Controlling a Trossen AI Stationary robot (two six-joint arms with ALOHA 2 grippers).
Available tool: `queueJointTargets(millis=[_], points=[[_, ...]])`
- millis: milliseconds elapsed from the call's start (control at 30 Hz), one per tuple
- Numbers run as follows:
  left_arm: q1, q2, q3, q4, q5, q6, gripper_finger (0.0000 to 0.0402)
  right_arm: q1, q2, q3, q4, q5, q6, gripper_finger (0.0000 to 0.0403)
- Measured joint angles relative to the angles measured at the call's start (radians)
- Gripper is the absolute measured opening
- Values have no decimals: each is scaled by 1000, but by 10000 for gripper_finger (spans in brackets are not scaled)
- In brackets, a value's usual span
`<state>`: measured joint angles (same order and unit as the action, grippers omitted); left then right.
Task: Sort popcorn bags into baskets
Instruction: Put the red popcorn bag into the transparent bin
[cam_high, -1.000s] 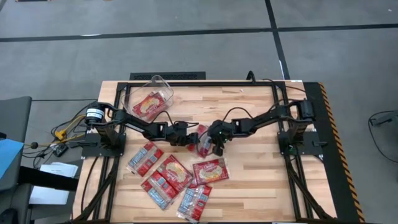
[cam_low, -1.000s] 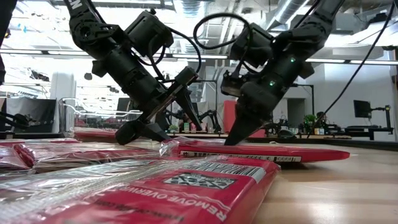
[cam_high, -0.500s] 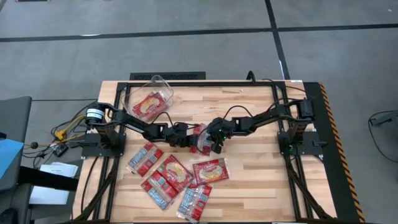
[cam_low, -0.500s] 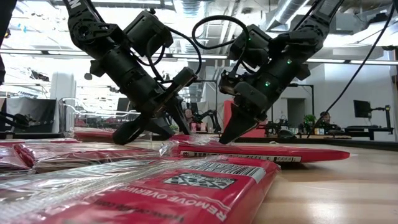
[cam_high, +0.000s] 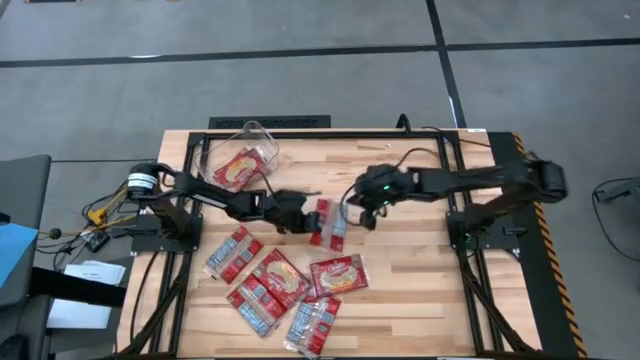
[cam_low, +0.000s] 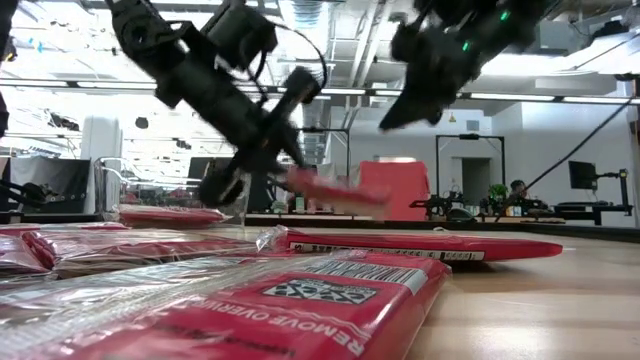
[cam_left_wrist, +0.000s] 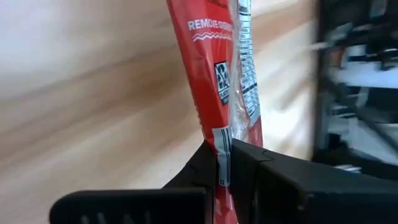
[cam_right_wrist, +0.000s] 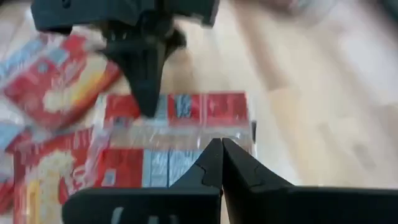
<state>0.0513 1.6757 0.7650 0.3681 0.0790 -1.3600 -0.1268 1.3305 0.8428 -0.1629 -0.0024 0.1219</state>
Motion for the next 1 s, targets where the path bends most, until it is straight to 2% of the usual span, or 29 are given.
queueJointTargets(millis=[133,267,367,467,600,767,1000], points=[[46,-117,52,-176,30,88,2,-16,-139,0,-91,91,-17,27],[103,-246,143,-428,93,232,1,-23,-218,-1,-154,161,-25,37],[163,-325,240,-713,108,370,1,-26,-239,-1,-171,170,-22,38],[229,-379,343,-977,78,499,1,-27,-235,-1,-183,174,-18,36],[333,-422,459,-1238,30,637,1,-24,-206,-2,-191,174,-2,27],[481,-437,566,-1481,-7,819,0,-24,-156,-1,-175,169,9,22],[690,-426,586,-1639,-42,1076,0,-16,-111,-1,-181,161,21,39]])
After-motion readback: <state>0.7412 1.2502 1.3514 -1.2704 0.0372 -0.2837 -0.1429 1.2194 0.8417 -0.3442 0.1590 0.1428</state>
